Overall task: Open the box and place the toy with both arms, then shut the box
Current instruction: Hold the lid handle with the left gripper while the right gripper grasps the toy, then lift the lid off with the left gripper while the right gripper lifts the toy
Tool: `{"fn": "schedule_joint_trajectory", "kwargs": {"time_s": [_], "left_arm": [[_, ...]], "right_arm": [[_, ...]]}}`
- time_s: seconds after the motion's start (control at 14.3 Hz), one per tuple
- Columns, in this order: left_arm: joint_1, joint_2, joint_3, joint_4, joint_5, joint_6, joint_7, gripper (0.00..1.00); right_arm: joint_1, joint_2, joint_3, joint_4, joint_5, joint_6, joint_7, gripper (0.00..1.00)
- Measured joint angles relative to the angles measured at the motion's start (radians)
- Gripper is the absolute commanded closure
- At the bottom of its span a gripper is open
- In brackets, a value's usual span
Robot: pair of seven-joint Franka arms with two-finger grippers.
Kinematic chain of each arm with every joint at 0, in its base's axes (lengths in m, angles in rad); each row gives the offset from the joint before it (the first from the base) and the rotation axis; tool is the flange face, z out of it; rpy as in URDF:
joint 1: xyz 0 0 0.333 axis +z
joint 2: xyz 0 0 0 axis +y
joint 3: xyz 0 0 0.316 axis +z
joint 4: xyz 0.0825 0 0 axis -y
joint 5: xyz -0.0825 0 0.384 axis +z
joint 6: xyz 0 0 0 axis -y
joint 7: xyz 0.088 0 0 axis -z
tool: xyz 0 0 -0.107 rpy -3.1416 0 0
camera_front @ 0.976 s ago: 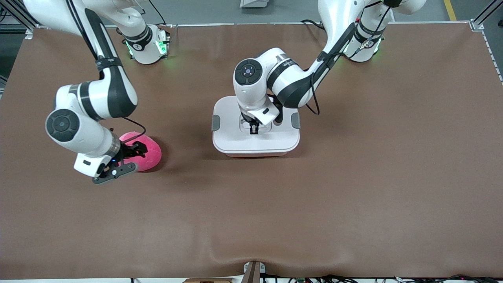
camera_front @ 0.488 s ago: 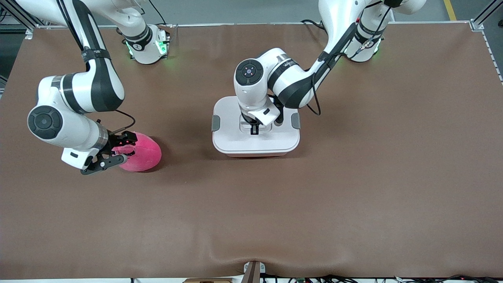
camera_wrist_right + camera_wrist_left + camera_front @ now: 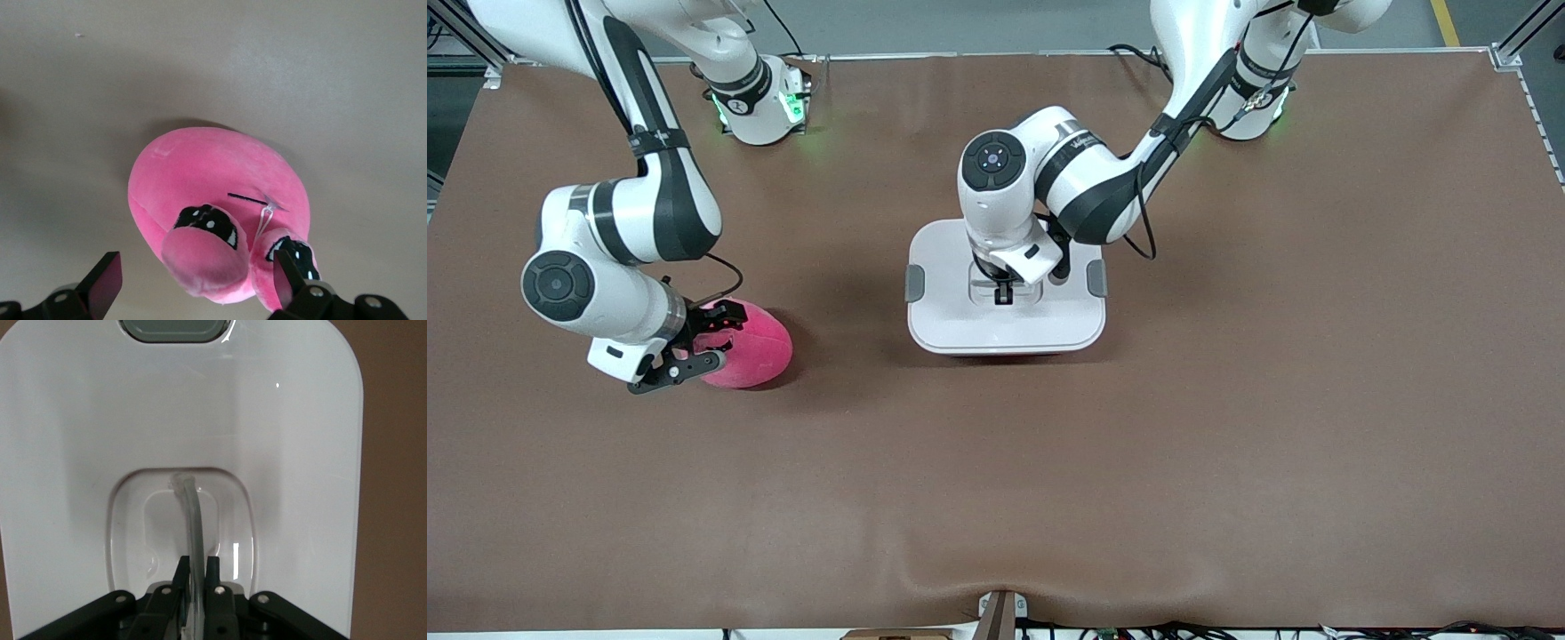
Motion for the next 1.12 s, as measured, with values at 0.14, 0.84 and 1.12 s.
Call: {"fn": "schedule_joint_trajectory", "kwargs": {"time_s": [0.14, 0.84, 1.12], "left_arm": [[-0.001, -0.003, -0.001, 0.000, 0.000, -0.006, 0.000, 0.96], [-0.006, -0.026, -0.007, -0.004, 0.000, -0.035, 0.000, 1.00], [-0.001, -0.042, -0.007, -0.004, 0.000, -0.039, 0.000, 1.00]], "right_arm": [[0.002, 0.001, 0.003, -0.002, 0.000, 0.000, 0.003, 0.00], [0.012, 0.048, 0.002, -0.010, 0.000, -0.001, 0.005, 0.00], [0.012, 0.048, 0.002, -0.010, 0.000, -0.028, 0.005, 1.00]]}}
